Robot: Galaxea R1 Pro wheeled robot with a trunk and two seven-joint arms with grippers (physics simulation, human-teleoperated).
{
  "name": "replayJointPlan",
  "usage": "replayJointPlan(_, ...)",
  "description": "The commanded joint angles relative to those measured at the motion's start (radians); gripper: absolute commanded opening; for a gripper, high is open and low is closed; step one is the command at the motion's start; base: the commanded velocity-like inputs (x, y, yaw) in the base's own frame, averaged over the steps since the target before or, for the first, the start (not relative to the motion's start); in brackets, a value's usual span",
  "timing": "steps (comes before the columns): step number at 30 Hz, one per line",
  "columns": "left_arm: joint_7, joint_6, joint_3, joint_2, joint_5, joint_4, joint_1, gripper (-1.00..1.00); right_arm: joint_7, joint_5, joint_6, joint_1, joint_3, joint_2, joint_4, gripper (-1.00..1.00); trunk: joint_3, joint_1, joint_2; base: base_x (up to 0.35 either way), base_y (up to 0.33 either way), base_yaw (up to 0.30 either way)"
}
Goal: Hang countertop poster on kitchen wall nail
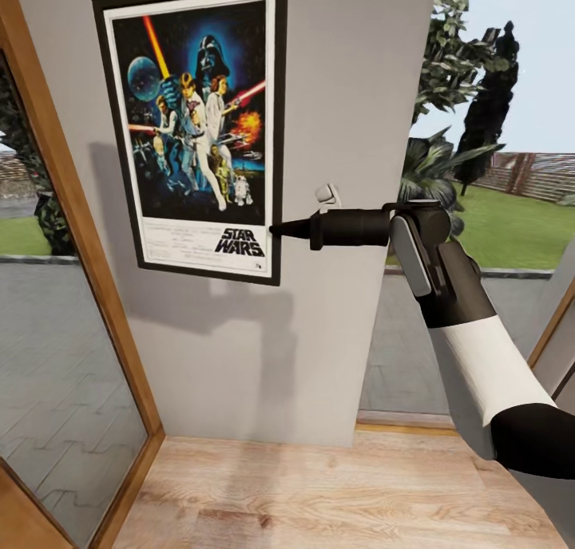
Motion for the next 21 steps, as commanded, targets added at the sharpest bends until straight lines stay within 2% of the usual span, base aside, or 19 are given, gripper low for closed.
replayJointPlan(1,-0.005,-0.001,0.003,0.0,-0.001,-0.001,0.0,1.0,0.006,-0.003,0.005,-0.001,0.001,-0.001,0.0,-1.0,-0.002,0.001,-0.002,0.0,0.0,0.0)
replayJointPlan(13,-0.005,-0.002,0.003,0.0,-0.001,-0.001,0.0,1.0,0.013,-0.005,0.003,-0.001,0.001,-0.003,0.0,-1.0,-0.002,0.001,-0.002,0.0,0.0,0.0)
replayJointPlan(16,-0.005,-0.002,0.003,0.0,-0.001,-0.001,0.0,1.0,0.013,-0.005,0.003,-0.001,0.001,-0.019,0.0,-1.0,-0.002,0.001,-0.002,0.0,0.0,0.0)
replayJointPlan(21,-0.005,-0.003,0.004,0.0,-0.001,-0.001,0.0,1.0,0.013,-0.005,0.003,-0.001,0.001,-0.026,0.0,-1.0,-0.002,0.001,-0.002,0.0,0.0,0.0)
